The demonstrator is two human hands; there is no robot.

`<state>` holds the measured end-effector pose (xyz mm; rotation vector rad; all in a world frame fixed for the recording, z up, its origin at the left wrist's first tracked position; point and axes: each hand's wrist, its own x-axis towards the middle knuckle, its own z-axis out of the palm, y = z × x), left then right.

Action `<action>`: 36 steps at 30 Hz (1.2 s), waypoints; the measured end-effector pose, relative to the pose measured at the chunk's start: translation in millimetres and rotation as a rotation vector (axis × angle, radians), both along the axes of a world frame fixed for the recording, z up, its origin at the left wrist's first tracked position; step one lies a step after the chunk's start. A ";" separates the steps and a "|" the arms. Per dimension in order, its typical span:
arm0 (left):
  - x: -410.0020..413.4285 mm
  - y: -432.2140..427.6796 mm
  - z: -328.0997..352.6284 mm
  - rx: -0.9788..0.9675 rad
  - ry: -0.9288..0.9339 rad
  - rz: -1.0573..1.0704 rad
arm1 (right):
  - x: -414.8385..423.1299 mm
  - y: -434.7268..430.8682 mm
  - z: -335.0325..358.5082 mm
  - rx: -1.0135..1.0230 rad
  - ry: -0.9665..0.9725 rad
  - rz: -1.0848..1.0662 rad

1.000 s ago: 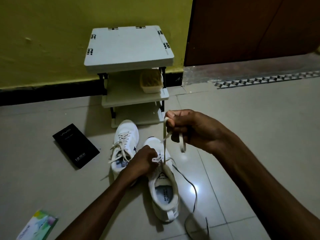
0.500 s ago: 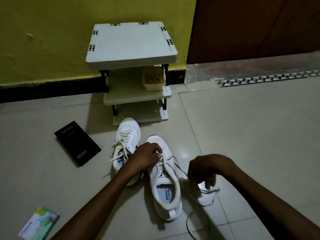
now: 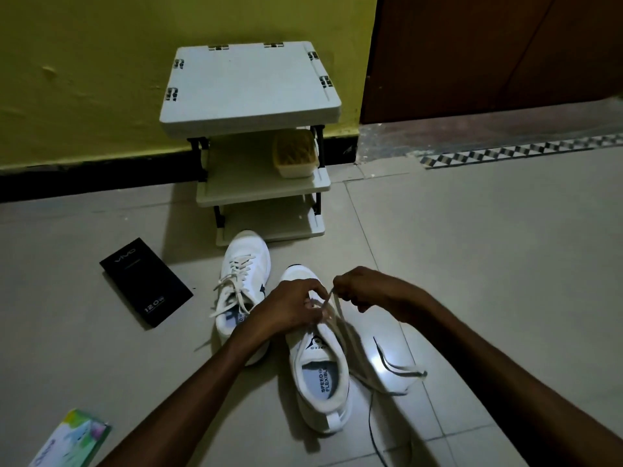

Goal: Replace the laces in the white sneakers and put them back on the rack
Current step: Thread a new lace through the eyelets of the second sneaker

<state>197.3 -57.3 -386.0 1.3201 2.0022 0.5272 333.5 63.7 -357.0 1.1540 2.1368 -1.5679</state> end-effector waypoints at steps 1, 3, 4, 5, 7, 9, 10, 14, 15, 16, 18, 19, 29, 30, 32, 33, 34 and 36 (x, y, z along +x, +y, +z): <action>2.6 0.7 -0.4 0.005 0.011 -0.018 | 0.5 -0.4 13.3 -0.074 0.030 -0.016; 8.6 3.3 -1.3 0.038 0.054 -0.023 | 0.8 -2.2 24.9 -0.122 0.054 -0.007; 10.9 4.4 -0.7 0.058 0.077 -0.008 | 0.9 -4.4 24.9 -0.144 0.049 -0.008; 12.7 5.5 -0.6 0.072 0.088 0.025 | 2.0 -7.4 23.9 -0.177 0.034 -0.013; 13.2 7.3 -1.0 0.098 0.090 0.105 | 5.6 -11.6 18.1 -0.255 0.041 -0.049; 12.0 8.1 -0.2 0.121 0.117 0.150 | 10.3 -13.1 14.5 -0.316 0.094 -0.122; 10.6 8.0 -0.2 0.134 0.127 0.170 | 12.0 -13.4 14.4 -0.318 0.127 -0.155; -0.8 6.9 5.4 0.231 0.084 0.370 | 18.4 -7.7 30.5 -0.100 0.240 -0.160; -5.1 6.6 9.5 0.283 0.037 0.443 | 21.0 -5.6 39.0 -0.067 0.276 -0.133; -9.3 6.6 15.3 0.336 -0.015 0.514 | 24.4 -3.8 47.8 -0.045 0.305 -0.097; -17.7 7.6 31.0 0.418 -0.108 0.613 | 31.6 -1.3 58.2 0.005 0.307 0.004; -21.0 8.6 39.6 0.444 -0.147 0.643 | 35.0 -1.5 59.1 0.033 0.286 0.056; -29.5 10.6 60.2 0.510 -0.298 0.728 | 49.6 -4.6 8.0 0.522 -0.160 0.351; -29.6 9.4 59.3 0.487 -0.343 0.713 | 48.9 -6.2 6.1 0.568 -0.192 0.354; -29.0 7.9 55.9 0.413 -0.418 0.674 | 46.3 -10.4 7.1 0.579 -0.150 0.326; -28.0 7.1 52.7 0.353 -0.401 0.652 | 43.9 -12.7 9.1 0.506 -0.070 0.244; -26.7 5.6 47.8 0.278 -0.340 0.612 | 40.3 -16.3 11.1 0.383 0.029 0.119; -20.7 -0.5 41.4 0.109 -0.133 0.479 | 30.8 -23.8 13.1 0.128 0.221 -0.154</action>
